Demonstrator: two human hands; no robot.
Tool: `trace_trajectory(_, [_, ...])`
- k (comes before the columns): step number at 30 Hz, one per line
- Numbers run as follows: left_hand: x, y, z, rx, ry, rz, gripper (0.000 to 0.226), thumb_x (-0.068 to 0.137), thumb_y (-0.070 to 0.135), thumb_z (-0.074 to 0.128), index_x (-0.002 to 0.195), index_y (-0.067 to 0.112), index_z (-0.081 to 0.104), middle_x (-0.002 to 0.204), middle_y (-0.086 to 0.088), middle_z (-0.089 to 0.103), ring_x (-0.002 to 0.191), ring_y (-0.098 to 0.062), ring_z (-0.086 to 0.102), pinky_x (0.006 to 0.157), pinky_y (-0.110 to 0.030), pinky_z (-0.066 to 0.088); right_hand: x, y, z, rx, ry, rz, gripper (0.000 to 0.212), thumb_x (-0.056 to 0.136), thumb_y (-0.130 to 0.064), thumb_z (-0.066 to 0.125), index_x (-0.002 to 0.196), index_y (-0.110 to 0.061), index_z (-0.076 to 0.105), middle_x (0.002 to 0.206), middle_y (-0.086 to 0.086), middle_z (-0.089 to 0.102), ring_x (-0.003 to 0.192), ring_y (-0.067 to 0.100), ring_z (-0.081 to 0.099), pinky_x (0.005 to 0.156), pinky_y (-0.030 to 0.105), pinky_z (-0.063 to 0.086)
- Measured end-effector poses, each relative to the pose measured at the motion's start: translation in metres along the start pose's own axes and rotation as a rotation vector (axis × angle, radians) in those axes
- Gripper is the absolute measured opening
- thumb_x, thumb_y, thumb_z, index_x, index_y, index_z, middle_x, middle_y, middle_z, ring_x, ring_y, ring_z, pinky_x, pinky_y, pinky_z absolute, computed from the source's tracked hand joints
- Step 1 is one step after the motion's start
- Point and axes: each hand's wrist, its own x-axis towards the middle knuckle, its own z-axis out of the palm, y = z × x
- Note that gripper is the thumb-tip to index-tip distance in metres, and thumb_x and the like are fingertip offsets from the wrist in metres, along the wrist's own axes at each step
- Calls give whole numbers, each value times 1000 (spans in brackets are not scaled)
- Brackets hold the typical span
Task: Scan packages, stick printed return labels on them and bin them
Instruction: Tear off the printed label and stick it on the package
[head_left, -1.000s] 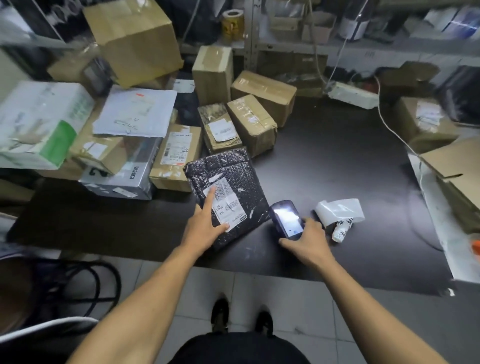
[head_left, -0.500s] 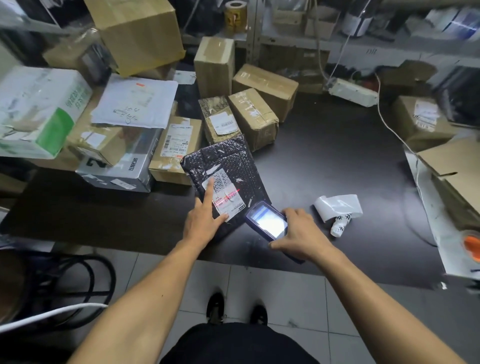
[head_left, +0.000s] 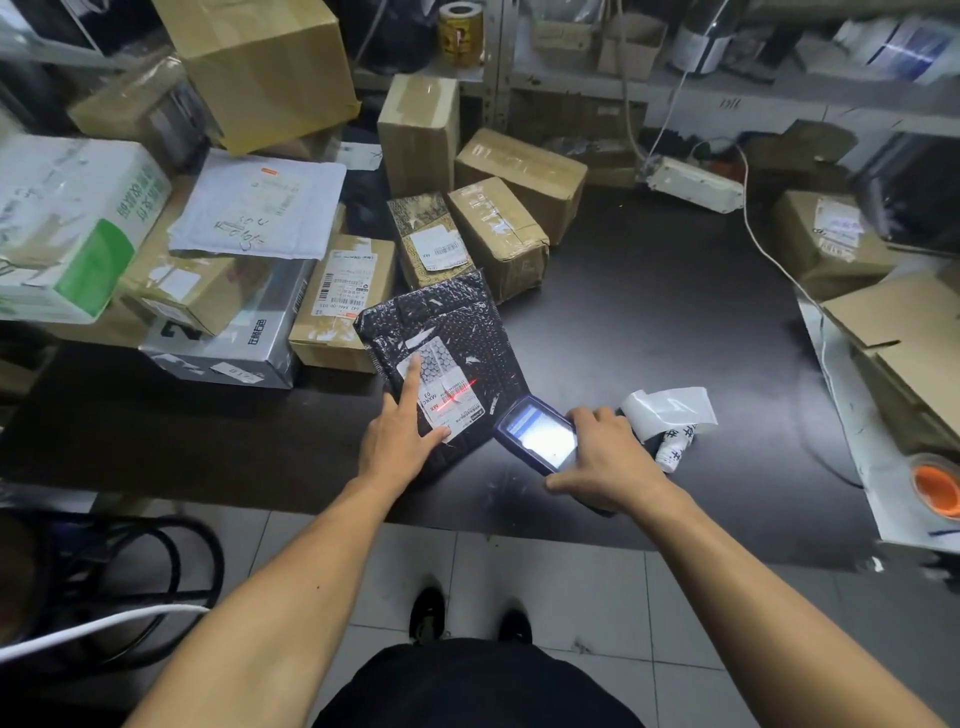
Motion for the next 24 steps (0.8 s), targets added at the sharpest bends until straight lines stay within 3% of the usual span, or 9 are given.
trace_trajectory(10, [-2,1,-2,12,-4,6,105,88,43,71,155,41,-10,133,-23,48,110,-48,59,87,-48,49,-1,-3,-1,2,-22,-10,77,68,-42,78,132,-15,44,120,8,44,111,25,42,89,30,39])
trace_trajectory(20, [-3,0,3,38,-28,31,105,87,44,71,156,41,-8,137,-24,46,111,-48,58,90,-47,49,-5,0,2,-9,-30,18,71,68,-41,78,125,-13,47,105,3,37,109,26,44,83,29,38])
trace_trajectory(24, [-3,-1,6,28,-78,23,107,86,43,73,155,42,-9,149,-27,36,123,-48,52,98,-46,45,-3,6,7,68,5,53,74,69,-42,79,130,-15,46,114,5,45,113,25,45,87,29,39])
